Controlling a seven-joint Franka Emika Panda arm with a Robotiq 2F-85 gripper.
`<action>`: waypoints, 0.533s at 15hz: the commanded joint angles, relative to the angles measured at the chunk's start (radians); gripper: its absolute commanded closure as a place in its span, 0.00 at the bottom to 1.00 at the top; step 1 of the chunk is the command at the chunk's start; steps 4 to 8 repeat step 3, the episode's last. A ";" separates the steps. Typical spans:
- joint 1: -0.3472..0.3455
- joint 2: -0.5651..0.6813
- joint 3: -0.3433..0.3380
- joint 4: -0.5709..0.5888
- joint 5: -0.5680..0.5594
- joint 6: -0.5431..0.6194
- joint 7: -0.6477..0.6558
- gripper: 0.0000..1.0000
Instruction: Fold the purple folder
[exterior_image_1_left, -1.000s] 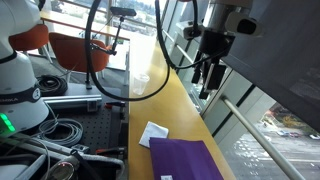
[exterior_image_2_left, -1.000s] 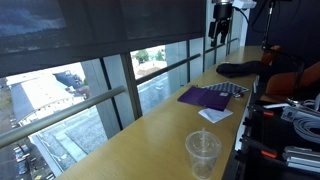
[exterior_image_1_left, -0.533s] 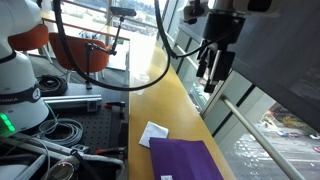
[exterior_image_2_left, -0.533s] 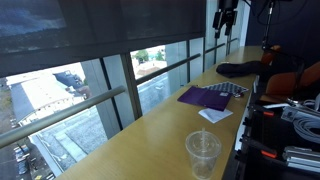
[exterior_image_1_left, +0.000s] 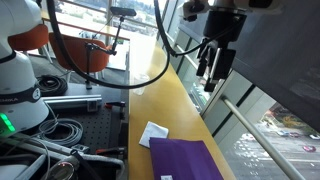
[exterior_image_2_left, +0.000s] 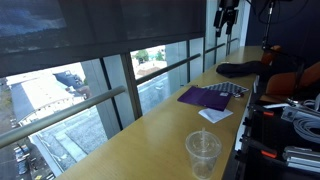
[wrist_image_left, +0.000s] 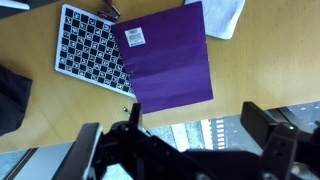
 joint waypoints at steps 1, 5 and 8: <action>0.003 0.000 -0.003 0.003 0.000 -0.003 0.000 0.00; 0.003 0.000 -0.003 0.003 0.000 -0.003 0.000 0.00; 0.003 0.000 -0.003 0.003 0.000 -0.003 0.000 0.00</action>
